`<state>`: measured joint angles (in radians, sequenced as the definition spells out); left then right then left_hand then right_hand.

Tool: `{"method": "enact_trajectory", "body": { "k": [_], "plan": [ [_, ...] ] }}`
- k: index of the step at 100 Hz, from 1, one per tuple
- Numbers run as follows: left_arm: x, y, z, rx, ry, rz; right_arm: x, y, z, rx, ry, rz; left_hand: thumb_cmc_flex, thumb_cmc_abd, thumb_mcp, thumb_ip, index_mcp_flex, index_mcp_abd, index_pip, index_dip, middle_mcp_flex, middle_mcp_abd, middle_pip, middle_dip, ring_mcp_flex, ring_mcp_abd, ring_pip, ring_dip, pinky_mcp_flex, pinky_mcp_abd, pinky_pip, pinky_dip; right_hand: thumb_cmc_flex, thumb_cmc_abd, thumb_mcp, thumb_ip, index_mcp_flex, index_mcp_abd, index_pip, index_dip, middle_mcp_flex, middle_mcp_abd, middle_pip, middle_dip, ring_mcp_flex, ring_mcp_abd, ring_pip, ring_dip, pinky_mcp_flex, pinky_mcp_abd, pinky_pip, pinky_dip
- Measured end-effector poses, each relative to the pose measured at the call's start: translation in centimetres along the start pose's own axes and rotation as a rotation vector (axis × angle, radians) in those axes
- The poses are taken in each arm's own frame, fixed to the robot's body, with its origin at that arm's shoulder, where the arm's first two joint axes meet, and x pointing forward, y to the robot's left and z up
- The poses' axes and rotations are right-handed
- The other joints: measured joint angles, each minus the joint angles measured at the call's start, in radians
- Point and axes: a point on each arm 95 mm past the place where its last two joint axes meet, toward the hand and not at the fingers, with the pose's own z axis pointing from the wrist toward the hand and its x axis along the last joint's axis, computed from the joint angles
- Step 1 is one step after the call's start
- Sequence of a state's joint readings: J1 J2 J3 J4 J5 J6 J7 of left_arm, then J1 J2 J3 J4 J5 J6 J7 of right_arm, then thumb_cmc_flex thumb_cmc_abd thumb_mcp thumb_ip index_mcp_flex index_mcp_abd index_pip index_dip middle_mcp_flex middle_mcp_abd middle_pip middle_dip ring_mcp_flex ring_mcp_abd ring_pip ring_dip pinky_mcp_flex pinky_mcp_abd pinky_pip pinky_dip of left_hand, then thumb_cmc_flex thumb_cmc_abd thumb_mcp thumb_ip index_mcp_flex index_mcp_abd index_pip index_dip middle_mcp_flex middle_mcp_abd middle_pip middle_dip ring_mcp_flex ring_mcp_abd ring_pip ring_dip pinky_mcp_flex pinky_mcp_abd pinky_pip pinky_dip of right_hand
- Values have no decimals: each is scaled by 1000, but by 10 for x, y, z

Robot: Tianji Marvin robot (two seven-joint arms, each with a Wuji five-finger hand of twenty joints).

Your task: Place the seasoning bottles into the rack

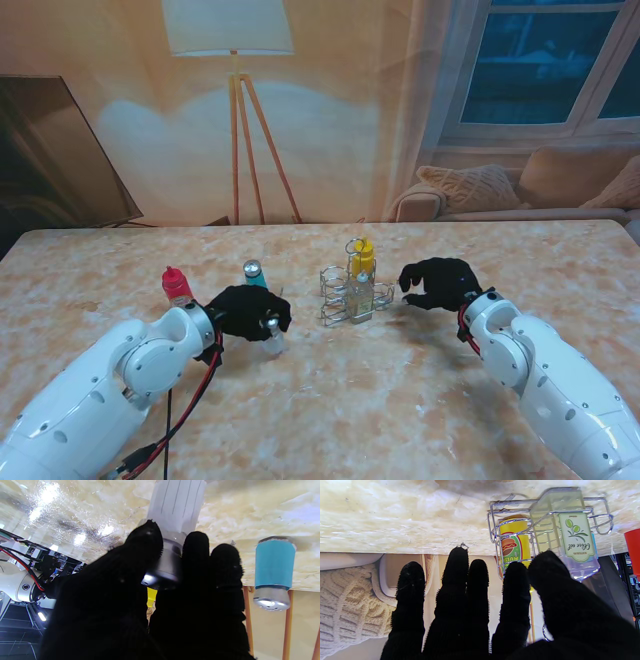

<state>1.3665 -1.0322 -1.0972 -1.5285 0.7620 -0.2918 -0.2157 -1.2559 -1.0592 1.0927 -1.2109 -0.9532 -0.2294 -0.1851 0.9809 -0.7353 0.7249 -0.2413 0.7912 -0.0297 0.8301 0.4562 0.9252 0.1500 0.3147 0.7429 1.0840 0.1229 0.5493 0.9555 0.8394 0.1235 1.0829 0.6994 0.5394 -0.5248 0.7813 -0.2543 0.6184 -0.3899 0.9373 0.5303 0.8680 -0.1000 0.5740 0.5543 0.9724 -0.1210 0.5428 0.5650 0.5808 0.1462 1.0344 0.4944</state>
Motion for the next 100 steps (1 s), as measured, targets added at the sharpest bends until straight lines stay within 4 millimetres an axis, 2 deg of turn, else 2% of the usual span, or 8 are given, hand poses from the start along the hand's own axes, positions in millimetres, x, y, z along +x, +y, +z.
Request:
{"method": "enact_trajectory", "body": {
  "k": [50, 100],
  "plan": [
    [21, -29, 27, 78, 54, 4, -1, 0, 0, 1, -3, -3, 0, 0, 0, 0, 0, 0, 8, 0, 0, 0, -11, 26, 0, 0, 7, 0, 0, 0, 4, 0, 0, 0, 1, 0, 0, 0, 0, 0, 0, 0, 0, 0, 0, 0, 0, 0, 0, 0, 0, 0],
    [38, -42, 67, 88, 80, -14, -1, 0, 0, 6, -5, -4, 0, 0, 0, 0, 0, 0, 8, -2, 0, 0, -12, 29, 0, 0, 7, 0, 0, 0, 4, 0, 0, 0, 1, 0, 0, 0, 0, 0, 0, 0, 0, 0, 0, 0, 0, 0, 0, 0, 0, 0]
  ]
}}
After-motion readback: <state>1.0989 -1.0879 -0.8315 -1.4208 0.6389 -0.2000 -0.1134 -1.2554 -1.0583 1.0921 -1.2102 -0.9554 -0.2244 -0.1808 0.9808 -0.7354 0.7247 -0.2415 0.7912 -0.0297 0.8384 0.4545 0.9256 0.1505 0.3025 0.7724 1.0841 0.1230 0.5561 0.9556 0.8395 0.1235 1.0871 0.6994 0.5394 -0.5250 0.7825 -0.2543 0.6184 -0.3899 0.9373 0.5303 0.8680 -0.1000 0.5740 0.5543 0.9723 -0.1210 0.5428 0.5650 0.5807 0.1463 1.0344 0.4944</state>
